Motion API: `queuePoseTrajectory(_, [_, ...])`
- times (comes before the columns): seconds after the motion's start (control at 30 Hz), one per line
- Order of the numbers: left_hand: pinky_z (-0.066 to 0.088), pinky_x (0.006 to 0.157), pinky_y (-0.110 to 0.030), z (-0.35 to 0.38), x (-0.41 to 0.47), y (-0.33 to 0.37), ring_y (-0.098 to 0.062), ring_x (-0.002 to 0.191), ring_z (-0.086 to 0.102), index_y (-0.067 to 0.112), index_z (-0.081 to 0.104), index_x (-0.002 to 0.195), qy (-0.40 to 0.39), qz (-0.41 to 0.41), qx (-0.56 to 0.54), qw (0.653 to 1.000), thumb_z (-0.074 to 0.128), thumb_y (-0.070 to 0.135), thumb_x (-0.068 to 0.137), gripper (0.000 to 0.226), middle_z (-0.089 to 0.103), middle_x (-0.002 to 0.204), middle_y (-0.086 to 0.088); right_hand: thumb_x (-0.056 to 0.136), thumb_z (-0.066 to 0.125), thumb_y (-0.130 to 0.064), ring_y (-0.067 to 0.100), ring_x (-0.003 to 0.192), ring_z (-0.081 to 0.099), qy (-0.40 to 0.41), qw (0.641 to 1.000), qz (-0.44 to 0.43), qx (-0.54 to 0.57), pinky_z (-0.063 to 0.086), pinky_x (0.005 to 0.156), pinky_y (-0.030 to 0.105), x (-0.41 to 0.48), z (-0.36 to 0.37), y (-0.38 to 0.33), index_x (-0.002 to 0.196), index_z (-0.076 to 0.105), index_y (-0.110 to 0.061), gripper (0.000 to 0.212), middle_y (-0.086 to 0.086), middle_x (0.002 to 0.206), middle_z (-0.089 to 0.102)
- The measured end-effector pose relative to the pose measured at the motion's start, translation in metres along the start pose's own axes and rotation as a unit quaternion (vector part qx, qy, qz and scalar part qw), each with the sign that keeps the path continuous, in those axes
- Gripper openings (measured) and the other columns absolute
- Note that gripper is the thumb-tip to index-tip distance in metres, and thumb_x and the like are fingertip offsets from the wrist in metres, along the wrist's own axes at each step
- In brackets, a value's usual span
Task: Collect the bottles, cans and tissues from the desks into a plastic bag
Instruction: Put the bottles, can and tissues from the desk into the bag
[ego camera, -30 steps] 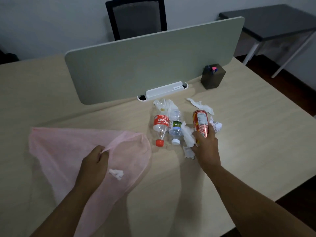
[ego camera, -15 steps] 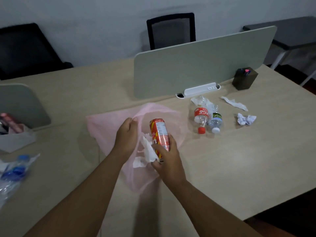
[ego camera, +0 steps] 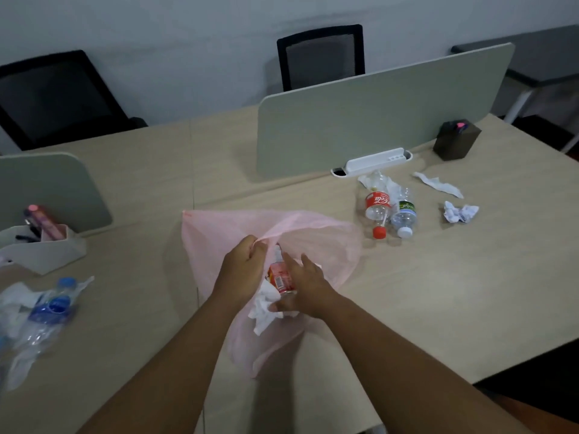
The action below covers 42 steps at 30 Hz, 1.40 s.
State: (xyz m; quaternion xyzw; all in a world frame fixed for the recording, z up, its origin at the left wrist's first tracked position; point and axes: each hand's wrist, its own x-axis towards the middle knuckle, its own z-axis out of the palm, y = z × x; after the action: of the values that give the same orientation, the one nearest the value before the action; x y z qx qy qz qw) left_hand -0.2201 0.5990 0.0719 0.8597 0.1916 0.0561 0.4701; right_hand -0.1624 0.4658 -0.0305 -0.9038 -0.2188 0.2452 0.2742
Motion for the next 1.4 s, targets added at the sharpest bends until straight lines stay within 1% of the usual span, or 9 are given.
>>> queuePoseTrajectory(0.1, [0.046,0.060,-0.031,0.023,0.008,0.004,-0.021,0.067,0.060,0.017,0.054,0.082,-0.026,-0.012,0.004,1.000,0.042,0.038,0.101,0.031,0.061,0.073,-0.006,0.053,0.069,-0.079,0.030,0.147,0.011,0.018,0.999,0.001,-0.049,0.020,0.115,0.053,-0.008,-0.029,0.031,0.147,-0.004,-0.046,0.124,0.001,0.161,0.012])
queuePoseTrajectory(0.37, [0.037,0.055,-0.031,0.089,0.046,0.036,-0.024,0.062,0.050,0.014,0.053,0.081,-0.023,-0.015,0.069,0.997,0.047,0.032,0.099,0.027,0.056,0.068,-0.009,0.070,0.068,-0.067,0.024,0.124,0.043,0.153,0.985,0.069,-0.037,0.036,0.099,0.037,-0.030,-0.132,0.137,0.133,0.051,-0.035,0.073,-0.002,0.136,0.049])
queuePoseTrajectory(0.5, [0.041,0.060,-0.030,0.111,0.063,0.041,-0.029,0.068,0.056,0.015,0.055,0.081,0.002,-0.032,0.072,0.997,0.047,0.035,0.099,0.028,0.059,0.070,-0.011,0.065,0.064,-0.065,0.042,0.123,0.046,0.293,0.933,0.136,-0.161,0.045,0.093,0.050,-0.025,-0.170,0.212,0.137,0.049,-0.030,0.081,0.014,0.140,0.049])
queuePoseTrajectory(0.63, [0.040,0.058,-0.029,0.131,0.070,0.045,-0.024,0.064,0.055,0.017,0.055,0.081,0.012,-0.045,0.087,0.995,0.046,0.031,0.100,0.026,0.059,0.068,-0.010,0.067,0.074,-0.050,0.050,0.137,0.023,0.260,0.910,0.229,-0.228,0.032,0.104,0.058,-0.008,-0.206,0.278,0.147,0.032,-0.032,0.092,0.018,0.156,0.022])
queuePoseTrajectory(0.77, [0.041,0.059,-0.030,0.143,0.073,0.043,-0.027,0.066,0.056,0.016,0.056,0.080,0.020,-0.060,0.085,0.994,0.047,0.028,0.100,0.025,0.061,0.070,-0.011,0.078,0.065,-0.044,0.048,0.133,0.027,0.258,0.920,0.243,-0.168,0.033,0.102,0.055,0.018,-0.221,0.309,0.144,0.036,-0.032,0.074,0.016,0.152,0.027])
queuePoseTrajectory(0.97, [0.039,0.057,-0.032,0.148,0.075,0.047,-0.027,0.063,0.053,0.014,0.055,0.077,0.024,-0.065,0.088,0.994,0.048,0.025,0.100,0.026,0.061,0.070,-0.015,0.091,0.042,-0.017,0.040,0.095,0.047,0.296,0.935,0.177,-0.084,0.039,0.077,0.043,0.021,-0.201,0.303,0.108,0.054,-0.008,0.023,0.019,0.107,0.050])
queuePoseTrajectory(1.07, [0.037,0.056,-0.033,0.148,0.075,0.049,-0.023,0.060,0.048,0.012,0.055,0.078,0.035,-0.066,0.088,0.993,0.048,0.024,0.100,0.026,0.059,0.071,-0.018,0.091,0.047,-0.011,0.040,0.097,0.045,0.348,0.925,0.144,0.046,0.035,0.081,0.040,0.030,-0.187,0.258,0.116,0.055,-0.009,0.027,0.018,0.114,0.047])
queuePoseTrajectory(1.27, [0.037,0.056,-0.032,0.141,0.066,0.047,-0.024,0.062,0.050,0.013,0.055,0.080,0.035,-0.066,0.084,0.994,0.046,0.026,0.100,0.025,0.059,0.071,-0.016,0.087,0.058,-0.048,0.040,0.122,0.033,0.281,0.927,0.230,0.095,0.041,0.094,0.045,0.061,-0.169,0.197,0.150,0.021,-0.026,0.076,0.016,0.150,0.018])
queuePoseTrajectory(1.4, [0.039,0.048,-0.025,0.134,0.054,0.039,-0.011,0.049,0.052,0.016,0.056,0.079,0.040,-0.071,0.058,0.995,0.048,0.023,0.100,0.023,0.060,0.066,-0.014,0.083,0.055,-0.046,0.041,0.105,0.045,0.258,0.949,0.178,0.042,0.037,0.091,0.041,0.060,-0.156,0.198,0.152,0.018,-0.029,0.080,0.020,0.134,0.039])
